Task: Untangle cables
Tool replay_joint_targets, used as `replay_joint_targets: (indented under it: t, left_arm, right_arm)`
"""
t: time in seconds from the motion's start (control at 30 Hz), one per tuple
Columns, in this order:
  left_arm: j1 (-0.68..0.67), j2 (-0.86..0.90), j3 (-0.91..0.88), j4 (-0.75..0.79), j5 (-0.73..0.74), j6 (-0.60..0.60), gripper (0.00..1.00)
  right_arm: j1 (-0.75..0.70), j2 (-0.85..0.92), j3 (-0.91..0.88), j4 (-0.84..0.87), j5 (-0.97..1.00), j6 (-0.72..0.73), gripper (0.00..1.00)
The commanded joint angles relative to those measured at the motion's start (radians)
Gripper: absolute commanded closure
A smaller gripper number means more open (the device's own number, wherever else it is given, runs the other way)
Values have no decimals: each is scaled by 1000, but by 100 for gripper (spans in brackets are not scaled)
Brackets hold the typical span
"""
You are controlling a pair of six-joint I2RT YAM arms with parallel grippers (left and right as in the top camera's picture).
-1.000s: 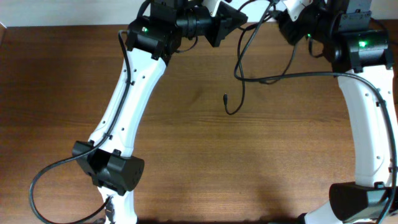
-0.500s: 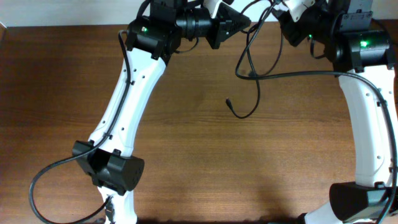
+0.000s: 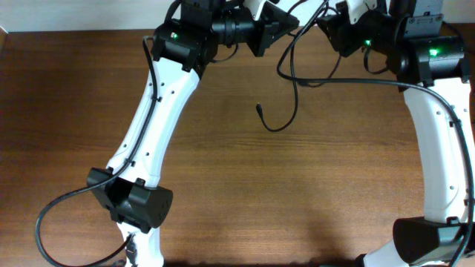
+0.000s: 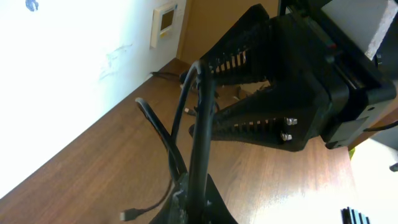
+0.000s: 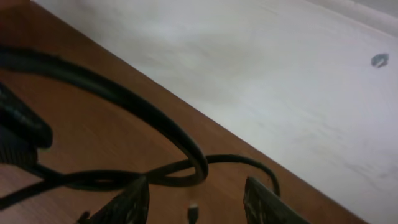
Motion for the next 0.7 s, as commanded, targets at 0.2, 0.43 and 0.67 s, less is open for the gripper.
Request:
replay_joint_targets:
  t: [0.2,0.43,0.67]
  left_arm:
    - [-46,-6,11,1,64,2,100]
    - [-62,-6,11,-18,109,2,100]
    - [-61,-6,11,-136,-48,7,99]
  right_arm:
    - [0,-25,6,79,-12,21,80]
    - [-8,-25,6,94,41,-33,96]
    - [-108,-31,6,194,138,3,96]
